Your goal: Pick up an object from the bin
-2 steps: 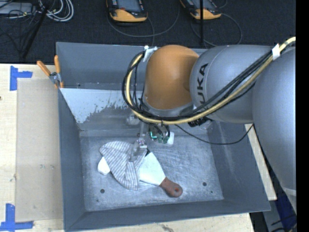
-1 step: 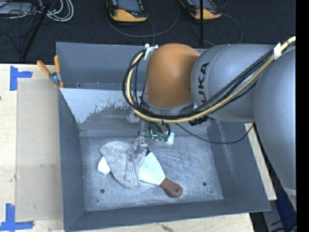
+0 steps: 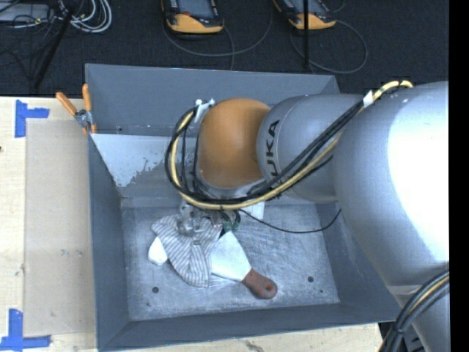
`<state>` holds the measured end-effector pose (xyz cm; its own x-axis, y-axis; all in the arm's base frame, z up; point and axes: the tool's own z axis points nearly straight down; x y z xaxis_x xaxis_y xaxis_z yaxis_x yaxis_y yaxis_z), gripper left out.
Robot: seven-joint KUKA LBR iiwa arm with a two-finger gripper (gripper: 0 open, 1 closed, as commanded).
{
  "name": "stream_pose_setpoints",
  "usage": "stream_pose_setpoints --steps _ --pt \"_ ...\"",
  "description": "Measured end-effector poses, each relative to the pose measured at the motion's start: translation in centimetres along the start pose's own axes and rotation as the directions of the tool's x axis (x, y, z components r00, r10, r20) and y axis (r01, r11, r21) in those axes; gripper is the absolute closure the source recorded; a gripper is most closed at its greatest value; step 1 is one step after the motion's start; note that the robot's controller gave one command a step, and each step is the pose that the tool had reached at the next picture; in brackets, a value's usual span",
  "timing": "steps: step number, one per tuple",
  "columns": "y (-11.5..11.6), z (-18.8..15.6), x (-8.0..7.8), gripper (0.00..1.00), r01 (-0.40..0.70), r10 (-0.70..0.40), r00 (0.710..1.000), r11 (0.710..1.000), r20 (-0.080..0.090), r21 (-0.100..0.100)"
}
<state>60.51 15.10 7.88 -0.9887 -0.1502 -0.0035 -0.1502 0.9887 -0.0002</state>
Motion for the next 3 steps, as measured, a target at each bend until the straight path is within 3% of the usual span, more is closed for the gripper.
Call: stream_pose_setpoints --steps 1,2,3 --pt "0.0 0.0 0.0 1.00 0.000 0.000 1.000 1.000 0.000 0.000" --pt "-0.1 -13.1 -0.8 1.00 0.072 -0.072 0.997 0.997 0.000 -0.001" --pt "-0.1 -13.0 -0.8 0.00 0.071 -0.071 0.998 0.998 -0.002 -0.001"
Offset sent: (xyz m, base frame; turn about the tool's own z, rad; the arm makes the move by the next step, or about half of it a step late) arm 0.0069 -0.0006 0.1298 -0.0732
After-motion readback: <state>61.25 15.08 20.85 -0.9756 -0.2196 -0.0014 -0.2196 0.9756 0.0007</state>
